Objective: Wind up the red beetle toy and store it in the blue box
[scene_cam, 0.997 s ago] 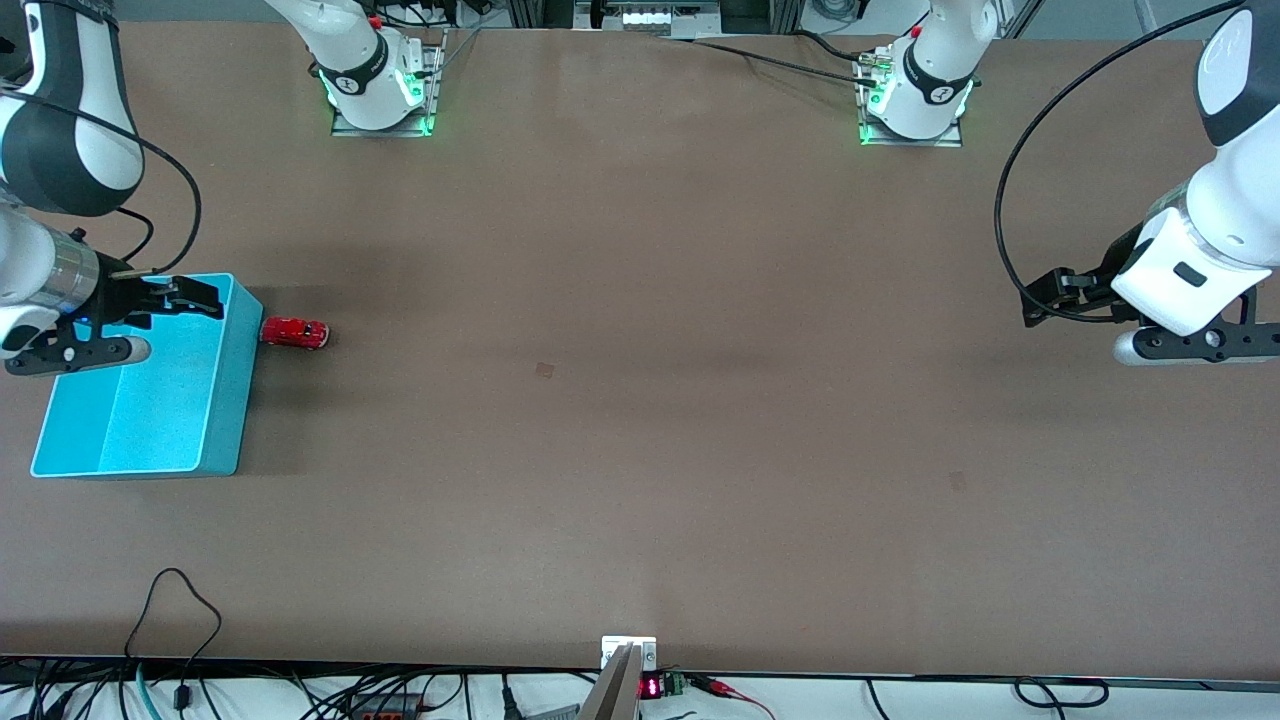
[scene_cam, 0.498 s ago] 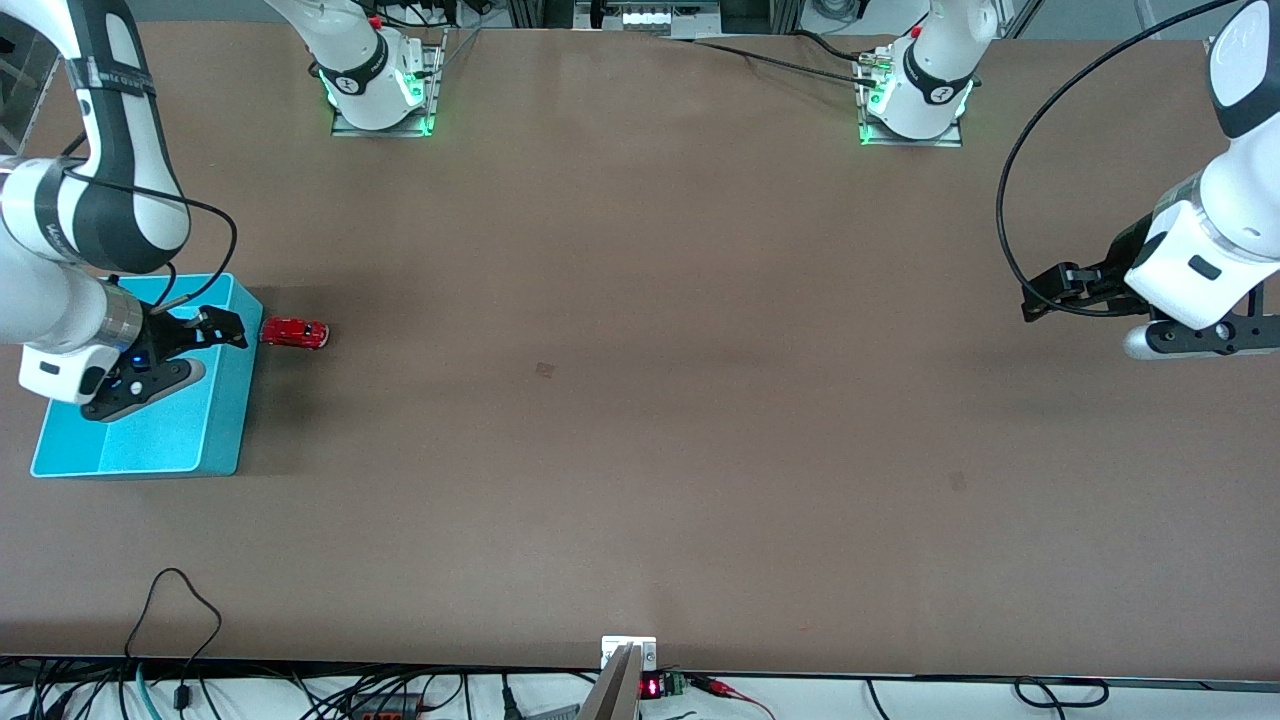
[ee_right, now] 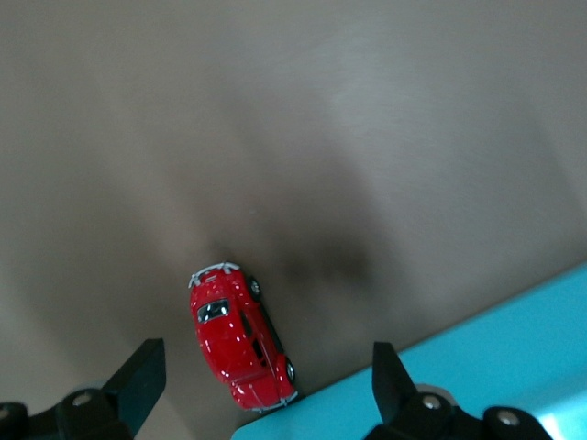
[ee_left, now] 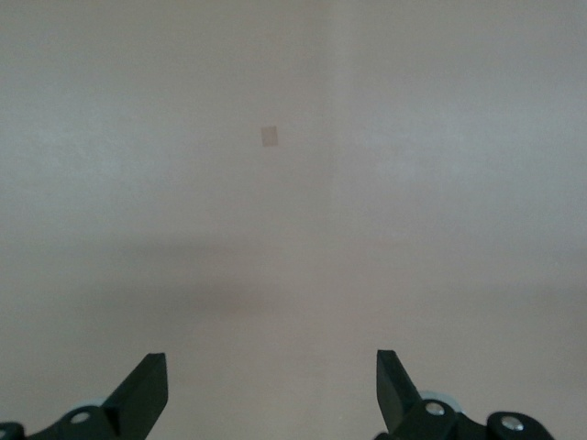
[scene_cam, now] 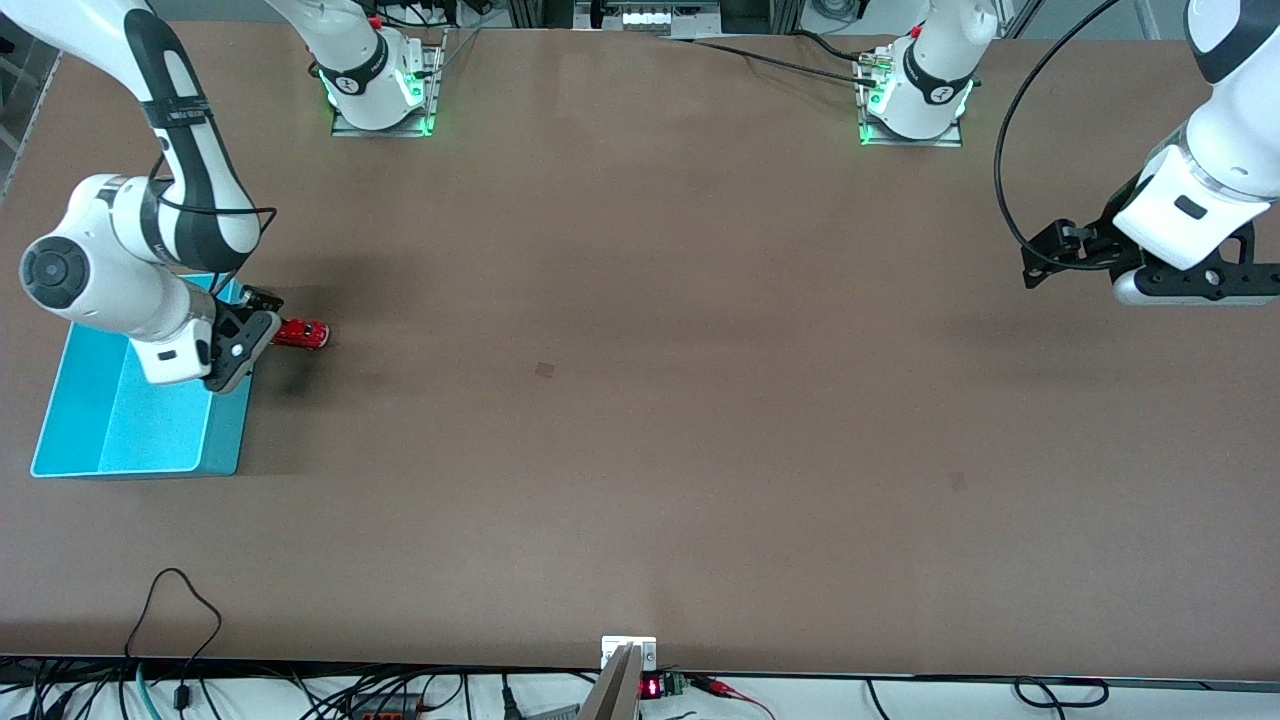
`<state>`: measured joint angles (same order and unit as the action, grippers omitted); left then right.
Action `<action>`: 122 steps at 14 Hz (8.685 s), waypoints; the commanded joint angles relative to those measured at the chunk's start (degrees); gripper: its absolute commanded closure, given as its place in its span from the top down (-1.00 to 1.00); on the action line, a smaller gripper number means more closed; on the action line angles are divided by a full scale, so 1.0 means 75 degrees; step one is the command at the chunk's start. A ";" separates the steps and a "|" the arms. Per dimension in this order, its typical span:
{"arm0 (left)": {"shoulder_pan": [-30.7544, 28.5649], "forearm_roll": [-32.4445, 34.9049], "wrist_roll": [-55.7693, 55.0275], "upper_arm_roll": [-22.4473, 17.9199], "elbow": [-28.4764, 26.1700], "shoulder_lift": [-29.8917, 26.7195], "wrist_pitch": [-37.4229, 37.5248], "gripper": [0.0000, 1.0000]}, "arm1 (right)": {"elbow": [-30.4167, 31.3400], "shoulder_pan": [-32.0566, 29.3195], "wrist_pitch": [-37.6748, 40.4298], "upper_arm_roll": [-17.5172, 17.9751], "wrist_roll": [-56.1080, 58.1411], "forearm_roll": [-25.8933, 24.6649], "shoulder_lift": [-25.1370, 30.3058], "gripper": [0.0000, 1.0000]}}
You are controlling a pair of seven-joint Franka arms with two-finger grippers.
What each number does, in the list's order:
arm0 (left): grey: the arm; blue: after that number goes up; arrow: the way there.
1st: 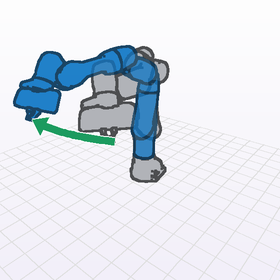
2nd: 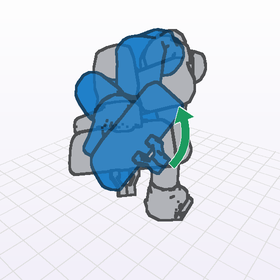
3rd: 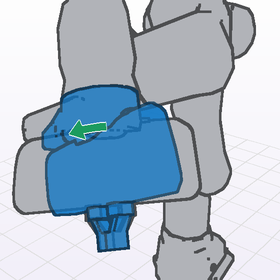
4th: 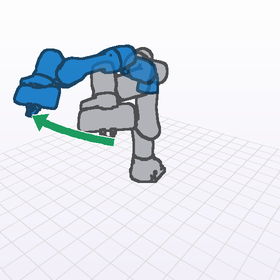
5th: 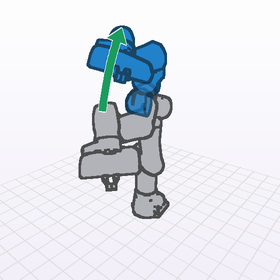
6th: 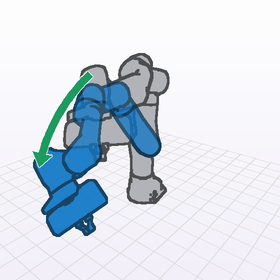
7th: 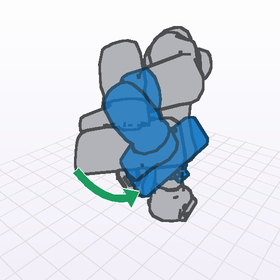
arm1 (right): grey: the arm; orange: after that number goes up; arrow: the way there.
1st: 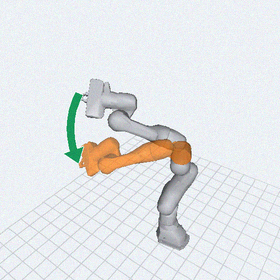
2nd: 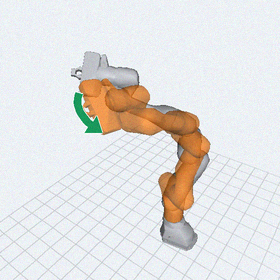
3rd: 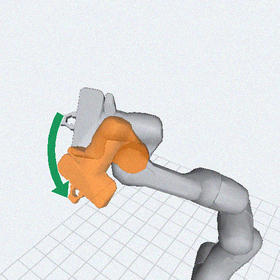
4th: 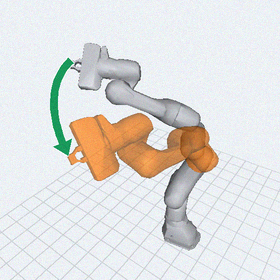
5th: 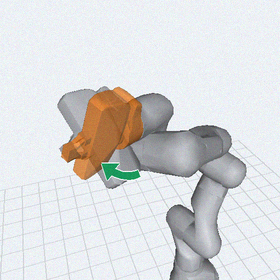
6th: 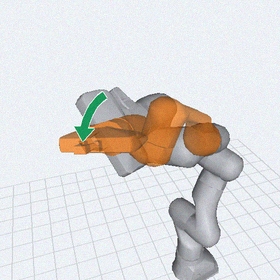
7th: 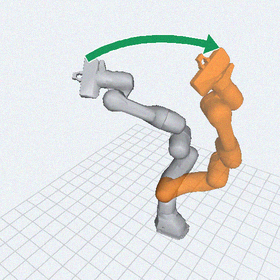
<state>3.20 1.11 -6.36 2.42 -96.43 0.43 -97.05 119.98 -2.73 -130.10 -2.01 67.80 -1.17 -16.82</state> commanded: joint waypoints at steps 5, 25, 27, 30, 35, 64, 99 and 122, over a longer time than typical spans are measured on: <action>0.0113 0.0098 0.0110 -0.0089 -0.0151 -0.0092 -0.0033 1.00 | 0.1017 0.0071 -0.1075 0.0034 0.1764 -0.0559 0.0158 1.00; 0.0089 0.0039 0.0157 0.0099 -0.0151 -0.0092 -0.0009 1.00 | 0.1440 -0.0211 -0.1978 0.0034 0.2352 -0.0478 -0.0511 -0.32; 0.0089 0.0027 0.0168 0.0099 -0.0151 -0.0092 -0.0009 1.00 | 0.1428 -0.0211 -0.1990 0.0034 0.2328 -0.0454 -0.0487 -0.54; 0.0089 0.0027 0.0192 0.0087 -0.0139 -0.0081 -0.0009 1.00 | 0.1335 -0.0164 -0.1978 0.0034 0.1863 -0.0268 -0.0149 -0.70; 0.0101 0.0027 0.0169 0.0134 -0.0139 -0.0092 0.0003 1.00 | 0.0540 0.0222 -0.1990 0.0034 -0.0807 -0.0208 0.0589 -0.77; 0.0101 0.0027 0.0157 0.0134 -0.0139 -0.0081 -0.0009 1.00 | -0.1548 -0.2015 -0.1216 -0.0142 -0.5395 0.1152 -0.1986 -0.74; 0.0113 0.0027 0.0146 0.0110 0.0083 0.0072 -0.0009 1.00 | -0.4291 0.0292 0.5416 -0.0458 -0.8922 0.0473 0.1528 1.00; -0.0930 -0.1543 0.2839 0.0099 0.0751 0.0704 0.0682 1.00 | -0.2439 0.0340 0.4538 -0.0669 -0.8688 0.0120 0.2829 1.00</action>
<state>-3.70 -9.23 11.07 2.87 -92.90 4.78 -93.29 100.05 -0.69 -95.32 -6.73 2.25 0.51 2.72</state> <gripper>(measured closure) 0.000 0.000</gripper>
